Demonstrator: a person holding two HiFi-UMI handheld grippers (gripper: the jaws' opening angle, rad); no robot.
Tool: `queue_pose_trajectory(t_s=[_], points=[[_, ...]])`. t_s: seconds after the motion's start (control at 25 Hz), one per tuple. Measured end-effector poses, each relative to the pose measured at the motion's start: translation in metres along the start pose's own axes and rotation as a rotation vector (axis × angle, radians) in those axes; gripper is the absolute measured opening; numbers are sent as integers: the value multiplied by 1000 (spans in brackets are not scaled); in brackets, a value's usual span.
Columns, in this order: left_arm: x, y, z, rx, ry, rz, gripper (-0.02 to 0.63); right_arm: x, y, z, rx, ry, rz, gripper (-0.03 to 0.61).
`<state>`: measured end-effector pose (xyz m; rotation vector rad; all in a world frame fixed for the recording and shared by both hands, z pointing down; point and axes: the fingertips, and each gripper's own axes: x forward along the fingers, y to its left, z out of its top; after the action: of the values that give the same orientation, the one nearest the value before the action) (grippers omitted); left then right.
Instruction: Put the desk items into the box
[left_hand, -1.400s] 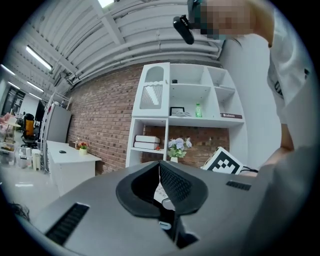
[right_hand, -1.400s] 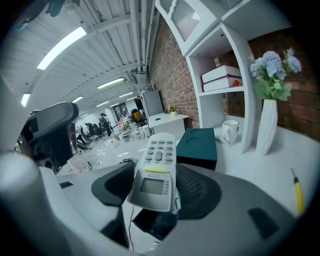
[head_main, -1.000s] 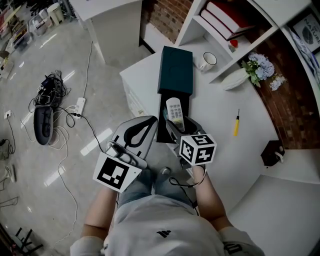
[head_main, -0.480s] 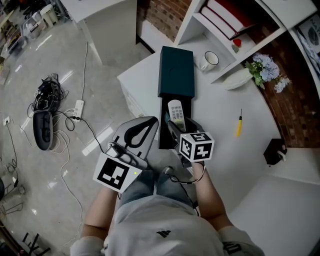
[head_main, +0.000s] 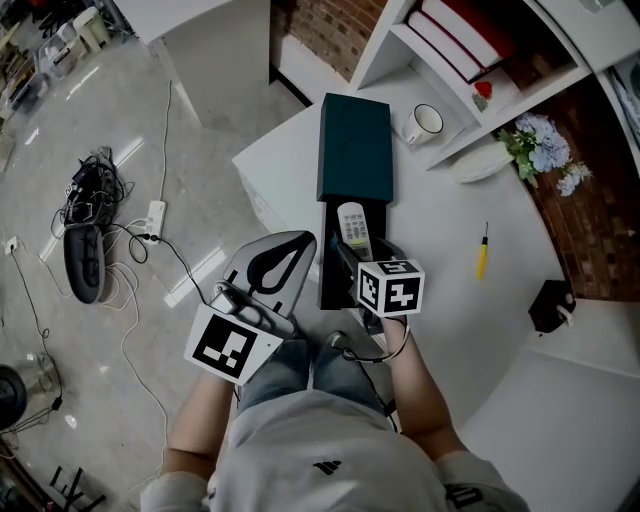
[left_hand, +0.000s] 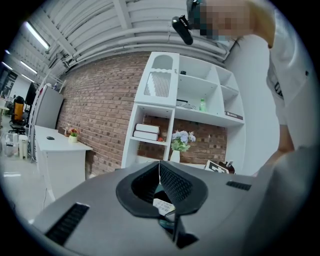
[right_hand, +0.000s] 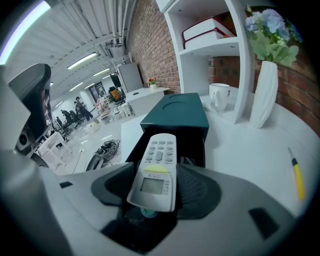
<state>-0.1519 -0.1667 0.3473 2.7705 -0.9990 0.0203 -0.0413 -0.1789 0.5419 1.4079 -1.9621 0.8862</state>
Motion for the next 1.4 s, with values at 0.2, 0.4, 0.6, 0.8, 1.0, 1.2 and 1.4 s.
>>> queue_pose_trajectory(t_s=[0.2,0.4,0.6,0.8,1.0,1.2,1.4], points=[[5,5,-4,-6,5,-3,12,7,-1,-6,-23,73,-39,267],[7,8,-4,-14,6,-3,12,12,1,-12,-67,130,-70,268],[6,10,-4,-17,4,1,12,14,-1,-13,-78,147,-93,268],[4,11,-4,-16,6,2,12,15,-2,-14,-85,155,-109,271],[2,12,-3,-18,1,3,12,13,-2,-14,-85,149,-106,272],[1,9,-2,-16,-4,-3,12,6,-4,-8,-74,119,-111,272],[2,2,-1,-13,-8,-12,12,-2,0,-1,-63,57,-84,268]])
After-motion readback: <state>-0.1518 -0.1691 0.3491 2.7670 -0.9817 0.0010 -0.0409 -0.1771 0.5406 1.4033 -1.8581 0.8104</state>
